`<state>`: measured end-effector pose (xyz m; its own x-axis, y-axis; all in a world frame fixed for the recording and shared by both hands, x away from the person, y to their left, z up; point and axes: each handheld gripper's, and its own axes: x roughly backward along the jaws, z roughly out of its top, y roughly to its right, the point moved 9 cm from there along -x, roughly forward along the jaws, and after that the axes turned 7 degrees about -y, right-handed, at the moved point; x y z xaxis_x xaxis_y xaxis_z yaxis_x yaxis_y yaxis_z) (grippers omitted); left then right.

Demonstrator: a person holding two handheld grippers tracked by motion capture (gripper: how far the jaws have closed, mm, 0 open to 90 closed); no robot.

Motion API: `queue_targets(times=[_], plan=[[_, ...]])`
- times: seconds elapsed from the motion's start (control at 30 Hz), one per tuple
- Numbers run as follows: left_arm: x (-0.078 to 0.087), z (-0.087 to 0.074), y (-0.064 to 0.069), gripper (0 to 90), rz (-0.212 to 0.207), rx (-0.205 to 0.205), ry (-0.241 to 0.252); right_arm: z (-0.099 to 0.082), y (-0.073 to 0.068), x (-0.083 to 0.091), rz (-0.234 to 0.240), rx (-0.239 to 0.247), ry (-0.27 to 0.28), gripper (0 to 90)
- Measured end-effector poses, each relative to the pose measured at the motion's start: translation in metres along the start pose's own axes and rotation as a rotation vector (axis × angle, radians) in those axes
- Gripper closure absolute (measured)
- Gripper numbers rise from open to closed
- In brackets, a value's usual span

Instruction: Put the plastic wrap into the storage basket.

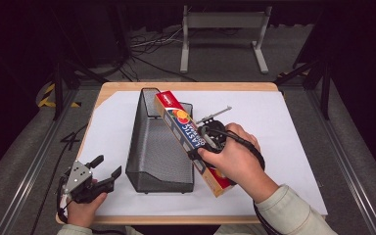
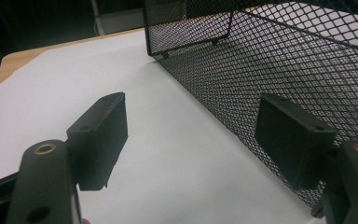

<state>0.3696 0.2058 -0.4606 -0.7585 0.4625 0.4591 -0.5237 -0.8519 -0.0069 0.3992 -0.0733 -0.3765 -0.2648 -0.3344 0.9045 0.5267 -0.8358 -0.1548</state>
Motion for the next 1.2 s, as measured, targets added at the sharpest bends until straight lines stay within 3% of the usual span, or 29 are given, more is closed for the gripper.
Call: queue_targets(times=[0.37,0.63,0.8,1.2], plan=[[0.000,0.000,0.000,26.3,-0.001,0.003,0.002,0.010,-0.015,-0.014,0.019,-0.017,-0.014,40.1],[0.000,0.000,0.000,26.3,-0.001,0.002,0.002,0.015,-0.017,-0.024,0.012,-0.031,-0.025,40.1],[0.000,0.000,-0.001,26.3,-0.001,0.002,0.003,0.018,-0.018,-0.031,0.015,-0.072,-0.035,40.0],[0.001,0.001,-0.001,26.3,0.000,0.004,0.008,0.020,-0.019,-0.048,-0.005,-0.085,-0.072,39.8]])
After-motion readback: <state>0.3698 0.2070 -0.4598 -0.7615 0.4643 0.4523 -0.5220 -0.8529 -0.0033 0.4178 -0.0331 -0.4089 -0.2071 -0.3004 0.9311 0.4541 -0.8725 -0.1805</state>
